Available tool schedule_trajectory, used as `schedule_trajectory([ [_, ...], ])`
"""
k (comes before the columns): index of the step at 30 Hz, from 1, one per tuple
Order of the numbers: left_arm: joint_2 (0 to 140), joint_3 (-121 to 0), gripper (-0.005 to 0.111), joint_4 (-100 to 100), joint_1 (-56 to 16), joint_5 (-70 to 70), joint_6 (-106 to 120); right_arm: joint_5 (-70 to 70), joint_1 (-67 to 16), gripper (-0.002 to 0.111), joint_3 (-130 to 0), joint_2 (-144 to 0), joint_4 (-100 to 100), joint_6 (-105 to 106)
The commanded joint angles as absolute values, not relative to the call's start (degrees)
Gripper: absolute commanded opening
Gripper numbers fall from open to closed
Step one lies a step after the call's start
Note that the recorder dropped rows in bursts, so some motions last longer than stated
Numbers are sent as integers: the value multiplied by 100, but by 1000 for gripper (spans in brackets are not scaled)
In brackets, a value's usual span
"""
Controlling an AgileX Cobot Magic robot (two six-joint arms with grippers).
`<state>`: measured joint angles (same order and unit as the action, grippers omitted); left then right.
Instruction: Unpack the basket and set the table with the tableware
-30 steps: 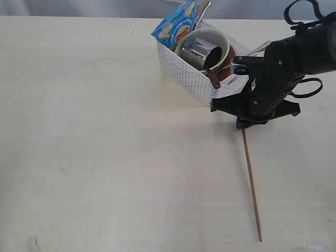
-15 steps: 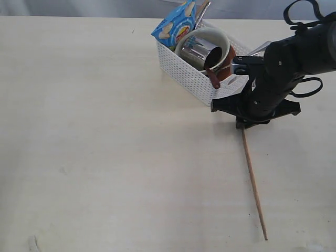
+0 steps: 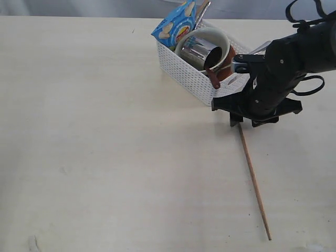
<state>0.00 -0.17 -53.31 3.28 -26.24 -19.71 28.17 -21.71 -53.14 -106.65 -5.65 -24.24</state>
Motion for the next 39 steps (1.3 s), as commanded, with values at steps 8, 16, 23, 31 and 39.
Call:
schedule_trajectory([
  [8,0,0,0,-5326,342,-2642,-1997,3045,-2158,49,-5322,-9231,-1283,-2421],
  [16,0,0,0,-5326,342,-2642,-1997,2378,-2158,49,-5333,-8177,-1603,-2442],
  [23,0,0,0,-5326,342,-2642,-1997,2156,-2019,49,-6180,-8394,-1596,-2493],
  [31,0,0,0,-5326,342,-2642,-1997,1979,-1143,49,-6863,-9055,-954,-2722],
  [39,0,0,0,-5326,342,-2642,-1997,-107,-874,49,-7071,-10261,-149,-2705],
])
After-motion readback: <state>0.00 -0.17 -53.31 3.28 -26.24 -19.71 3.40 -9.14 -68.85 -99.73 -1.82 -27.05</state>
